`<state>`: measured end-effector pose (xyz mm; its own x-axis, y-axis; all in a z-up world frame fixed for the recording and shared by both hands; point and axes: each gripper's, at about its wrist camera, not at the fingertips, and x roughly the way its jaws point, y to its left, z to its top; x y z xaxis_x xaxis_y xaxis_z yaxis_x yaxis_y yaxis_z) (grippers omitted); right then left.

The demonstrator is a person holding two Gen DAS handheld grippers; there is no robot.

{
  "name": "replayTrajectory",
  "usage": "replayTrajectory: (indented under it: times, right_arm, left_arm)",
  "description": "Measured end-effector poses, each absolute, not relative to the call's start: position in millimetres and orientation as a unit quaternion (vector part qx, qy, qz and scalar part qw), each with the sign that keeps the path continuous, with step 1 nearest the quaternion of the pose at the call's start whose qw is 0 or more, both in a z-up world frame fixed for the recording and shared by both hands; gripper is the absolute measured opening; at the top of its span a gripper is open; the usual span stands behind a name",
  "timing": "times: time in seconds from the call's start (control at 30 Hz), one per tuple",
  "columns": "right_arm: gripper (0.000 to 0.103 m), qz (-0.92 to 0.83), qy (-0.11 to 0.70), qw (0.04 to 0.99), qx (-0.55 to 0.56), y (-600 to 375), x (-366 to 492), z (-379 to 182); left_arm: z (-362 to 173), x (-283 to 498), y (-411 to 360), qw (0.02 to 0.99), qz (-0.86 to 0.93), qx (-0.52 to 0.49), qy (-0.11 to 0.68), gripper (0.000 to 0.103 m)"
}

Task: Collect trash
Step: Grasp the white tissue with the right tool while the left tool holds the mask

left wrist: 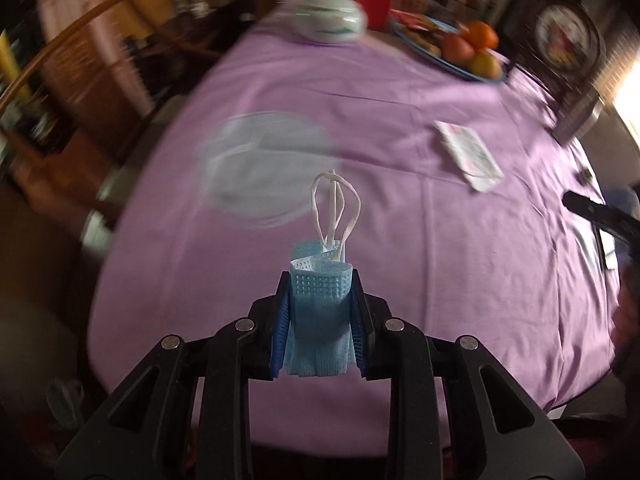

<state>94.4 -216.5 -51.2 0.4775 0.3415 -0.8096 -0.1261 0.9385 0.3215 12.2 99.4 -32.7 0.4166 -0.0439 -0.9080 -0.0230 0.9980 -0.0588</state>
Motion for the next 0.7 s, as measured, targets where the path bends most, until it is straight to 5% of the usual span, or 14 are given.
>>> replayTrajectory:
  times: [0.43, 0.7]
  right_arm:
    - [0.043, 0.117, 0.527, 0.839, 0.072, -190, 196, -116]
    - [0.003, 0.115, 0.522, 0.843, 0.062, -186, 198, -124]
  left_arm:
    - [-9, -73, 170, 0.827, 0.157, -0.102, 0.530, 0.028]
    - [-6, -81, 179, 0.826, 0.168, -0.123, 0.524, 0.028]
